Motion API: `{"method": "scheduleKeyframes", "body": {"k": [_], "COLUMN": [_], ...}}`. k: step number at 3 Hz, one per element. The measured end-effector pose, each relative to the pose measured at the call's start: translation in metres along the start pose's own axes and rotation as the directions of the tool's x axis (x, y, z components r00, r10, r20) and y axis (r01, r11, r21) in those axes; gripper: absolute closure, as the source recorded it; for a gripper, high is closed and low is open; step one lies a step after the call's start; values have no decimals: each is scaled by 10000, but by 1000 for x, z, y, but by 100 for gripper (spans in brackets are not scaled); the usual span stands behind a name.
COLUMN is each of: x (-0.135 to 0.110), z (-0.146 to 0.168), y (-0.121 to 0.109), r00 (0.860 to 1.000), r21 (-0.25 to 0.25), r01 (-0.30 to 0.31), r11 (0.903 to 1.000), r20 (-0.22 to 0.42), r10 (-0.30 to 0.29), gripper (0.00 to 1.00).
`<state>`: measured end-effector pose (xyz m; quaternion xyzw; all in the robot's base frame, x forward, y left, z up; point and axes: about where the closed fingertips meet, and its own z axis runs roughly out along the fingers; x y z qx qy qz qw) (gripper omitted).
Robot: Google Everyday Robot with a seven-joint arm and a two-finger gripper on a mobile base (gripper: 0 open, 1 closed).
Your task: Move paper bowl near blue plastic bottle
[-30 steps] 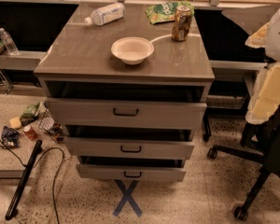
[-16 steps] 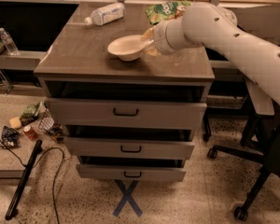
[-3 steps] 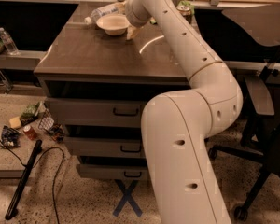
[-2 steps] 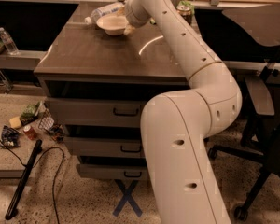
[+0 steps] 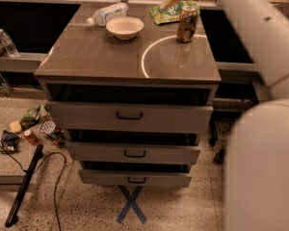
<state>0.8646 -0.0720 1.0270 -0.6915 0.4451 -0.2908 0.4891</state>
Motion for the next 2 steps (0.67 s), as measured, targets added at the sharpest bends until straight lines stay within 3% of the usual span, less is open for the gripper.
{"method": "scheduleKeyframes", "body": {"k": [1, 2], "x": [16, 27], "z": [-151, -178], "y": [-50, -47], "r00": [9957, 9924], "r21": [1479, 1398], "r01": [-393, -210], "r11": [9882, 9900], "r20": [-768, -1173], "r10": [511, 376], "gripper": [0, 0]}}
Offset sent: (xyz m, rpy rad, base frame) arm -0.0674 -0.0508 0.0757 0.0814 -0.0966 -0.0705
